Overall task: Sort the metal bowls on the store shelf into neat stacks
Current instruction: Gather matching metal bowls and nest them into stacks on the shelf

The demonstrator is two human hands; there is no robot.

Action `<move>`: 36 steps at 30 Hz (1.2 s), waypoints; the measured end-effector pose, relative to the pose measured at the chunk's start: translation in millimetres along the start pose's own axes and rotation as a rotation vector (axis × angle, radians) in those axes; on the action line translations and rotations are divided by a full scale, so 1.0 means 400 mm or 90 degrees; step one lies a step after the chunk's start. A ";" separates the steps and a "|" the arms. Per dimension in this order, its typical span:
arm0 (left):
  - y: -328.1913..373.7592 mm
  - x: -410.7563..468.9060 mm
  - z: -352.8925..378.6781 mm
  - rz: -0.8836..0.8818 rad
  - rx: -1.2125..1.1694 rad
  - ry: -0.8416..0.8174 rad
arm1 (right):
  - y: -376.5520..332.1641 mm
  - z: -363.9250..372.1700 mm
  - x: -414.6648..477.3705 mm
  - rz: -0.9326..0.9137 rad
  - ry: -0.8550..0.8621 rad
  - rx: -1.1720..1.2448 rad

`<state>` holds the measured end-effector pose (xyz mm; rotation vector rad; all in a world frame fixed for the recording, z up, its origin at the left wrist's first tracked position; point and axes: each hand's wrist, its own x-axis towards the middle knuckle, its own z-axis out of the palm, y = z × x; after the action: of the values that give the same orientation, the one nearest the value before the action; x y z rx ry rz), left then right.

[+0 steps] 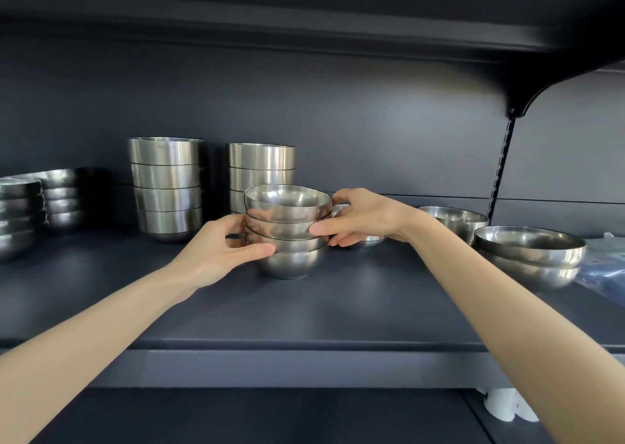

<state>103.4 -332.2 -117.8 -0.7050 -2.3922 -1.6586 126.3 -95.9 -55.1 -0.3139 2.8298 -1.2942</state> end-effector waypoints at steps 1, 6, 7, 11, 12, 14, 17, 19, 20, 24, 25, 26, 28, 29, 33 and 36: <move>0.000 -0.001 0.001 0.001 -0.002 -0.001 | 0.001 -0.001 0.000 0.001 0.000 -0.002; 0.005 -0.009 0.004 -0.006 0.009 0.008 | -0.003 -0.007 -0.005 0.005 0.005 -0.002; 0.008 -0.012 0.005 -0.012 0.018 0.013 | -0.004 -0.009 -0.008 0.003 0.005 -0.002; 0.030 -0.038 0.013 -0.036 0.066 0.054 | -0.002 -0.035 -0.029 0.004 0.031 -0.026; 0.040 -0.048 0.018 -0.038 0.079 0.075 | 0.001 -0.046 -0.036 0.004 0.041 -0.041; 0.062 -0.068 0.028 -0.046 0.110 0.120 | 0.007 -0.075 -0.055 0.000 0.056 -0.074; 0.100 -0.096 0.048 -0.038 0.168 0.160 | 0.023 -0.132 -0.087 -0.002 0.068 -0.118; 0.131 -0.113 0.069 -0.019 0.189 0.158 | 0.037 -0.173 -0.110 -0.002 0.073 -0.129; 0.151 -0.117 0.084 -0.013 0.194 0.145 | 0.045 -0.195 -0.123 -0.002 0.077 -0.135; 0.237 -0.107 0.176 0.016 0.241 0.064 | 0.080 -0.281 -0.178 0.006 0.094 -0.178; 0.258 -0.097 0.203 0.021 0.248 0.048 | 0.091 -0.304 -0.190 0.007 0.098 -0.195; 0.278 -0.086 0.231 0.024 0.252 0.031 | 0.102 -0.326 -0.202 0.011 0.100 -0.214; 0.314 -0.061 0.287 0.037 0.277 0.001 | 0.122 -0.371 -0.227 0.016 0.096 -0.249; 0.331 -0.046 0.314 0.045 0.298 -0.012 | 0.131 -0.391 -0.239 0.016 0.094 -0.267; 0.370 0.022 0.410 0.059 0.381 -0.037 | 0.169 -0.462 -0.267 0.020 0.083 -0.326; 0.371 0.077 0.459 0.050 0.414 -0.047 | 0.200 -0.502 -0.264 0.021 0.075 -0.357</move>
<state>169.9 -114.0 -50.4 -0.7215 -2.6733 -0.7437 196.3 124.9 9.4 -0.1963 3.2306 -0.5009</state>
